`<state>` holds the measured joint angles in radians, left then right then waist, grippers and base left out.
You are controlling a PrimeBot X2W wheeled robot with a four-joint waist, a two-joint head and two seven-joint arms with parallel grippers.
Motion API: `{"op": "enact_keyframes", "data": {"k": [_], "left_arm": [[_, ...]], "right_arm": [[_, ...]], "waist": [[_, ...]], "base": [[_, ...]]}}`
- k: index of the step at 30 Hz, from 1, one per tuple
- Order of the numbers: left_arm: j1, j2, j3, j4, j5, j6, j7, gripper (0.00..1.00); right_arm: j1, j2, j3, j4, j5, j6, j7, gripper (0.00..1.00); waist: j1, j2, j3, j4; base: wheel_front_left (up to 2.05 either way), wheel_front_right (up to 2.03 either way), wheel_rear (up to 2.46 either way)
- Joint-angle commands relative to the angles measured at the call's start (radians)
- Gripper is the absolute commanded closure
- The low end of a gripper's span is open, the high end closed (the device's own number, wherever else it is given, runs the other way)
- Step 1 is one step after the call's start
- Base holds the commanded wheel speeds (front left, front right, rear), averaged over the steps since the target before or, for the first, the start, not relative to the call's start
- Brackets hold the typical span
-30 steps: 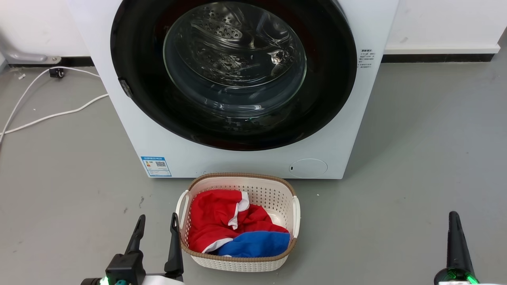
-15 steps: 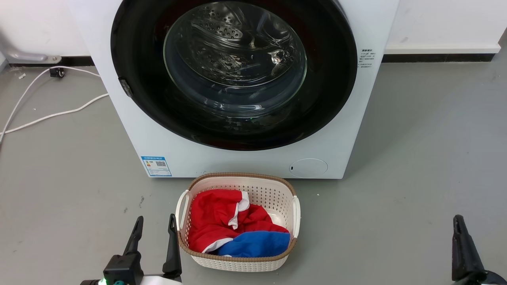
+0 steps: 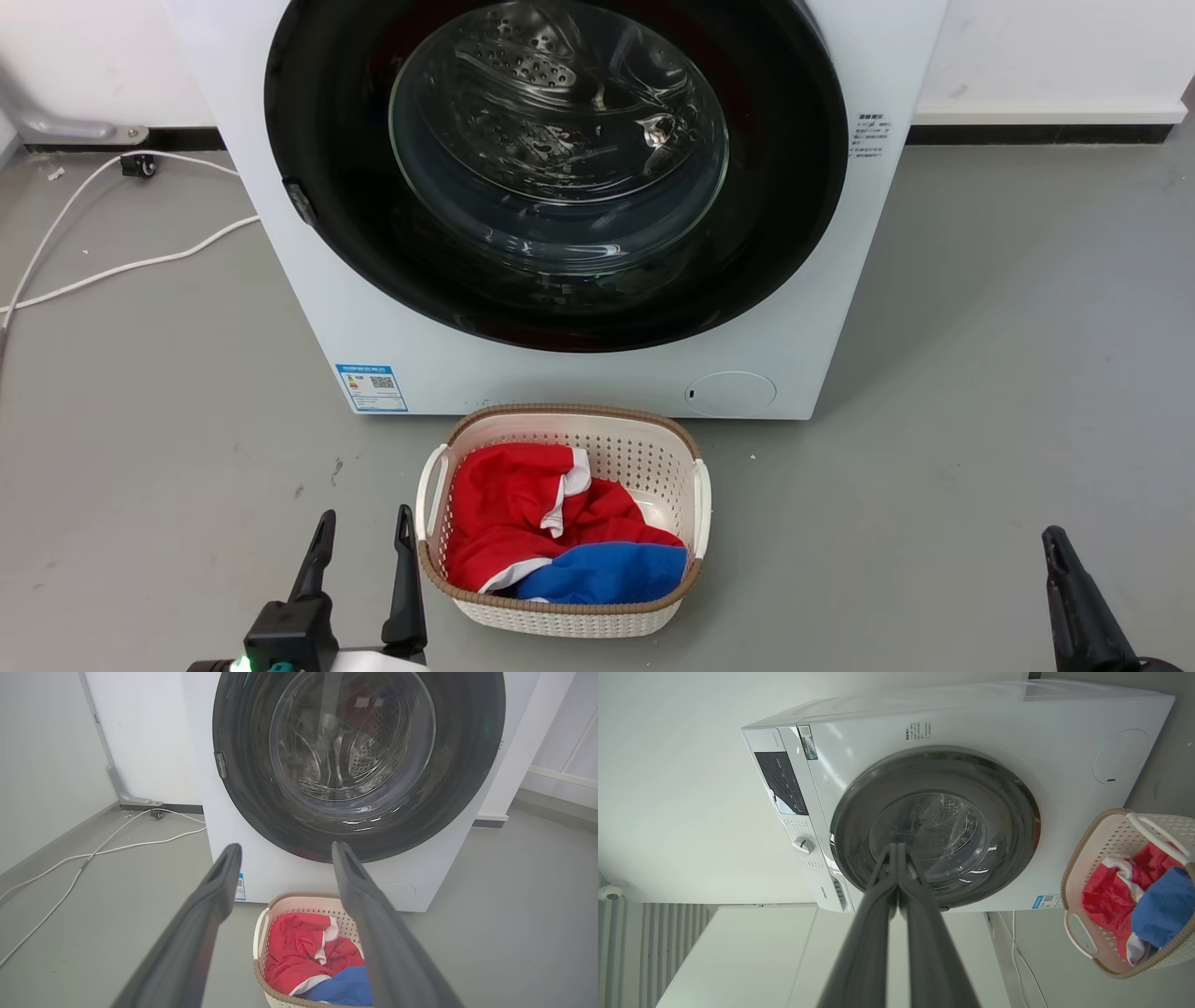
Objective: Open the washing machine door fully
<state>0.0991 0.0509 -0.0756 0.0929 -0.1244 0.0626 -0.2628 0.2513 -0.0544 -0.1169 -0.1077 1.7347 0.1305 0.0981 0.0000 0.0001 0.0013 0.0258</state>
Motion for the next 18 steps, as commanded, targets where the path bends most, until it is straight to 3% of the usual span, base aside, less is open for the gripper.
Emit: {"op": "enact_keyframes", "data": {"k": [1, 9, 18], "left_arm": [[0.005, -0.001, 0.002, -0.002, 0.006, 0.004, -0.003, 0.00], [-0.018, 0.000, 0.001, -0.017, 0.008, 0.008, -0.003, 0.00], [-0.085, 0.000, 0.000, -0.050, 0.049, 0.016, -0.003, 0.00]], "right_arm": [[-0.001, 0.003, 0.000, 0.002, -0.008, 0.000, 0.005, 1.00], [-0.134, -0.004, -0.074, 0.041, -0.030, 0.000, -0.005, 1.00], [-0.449, -0.133, -0.216, 0.164, -0.039, 0.000, 0.029, 1.00]], "waist": [[0.0000, -0.0001, 0.002, 0.001], [0.0000, -0.0001, 0.037, 0.006], [0.0000, -0.0001, 0.150, 0.034]], "base": [[0.00, 0.00, 0.00], [0.00, 0.00, 0.00], [0.00, 0.00, 0.00]]}}
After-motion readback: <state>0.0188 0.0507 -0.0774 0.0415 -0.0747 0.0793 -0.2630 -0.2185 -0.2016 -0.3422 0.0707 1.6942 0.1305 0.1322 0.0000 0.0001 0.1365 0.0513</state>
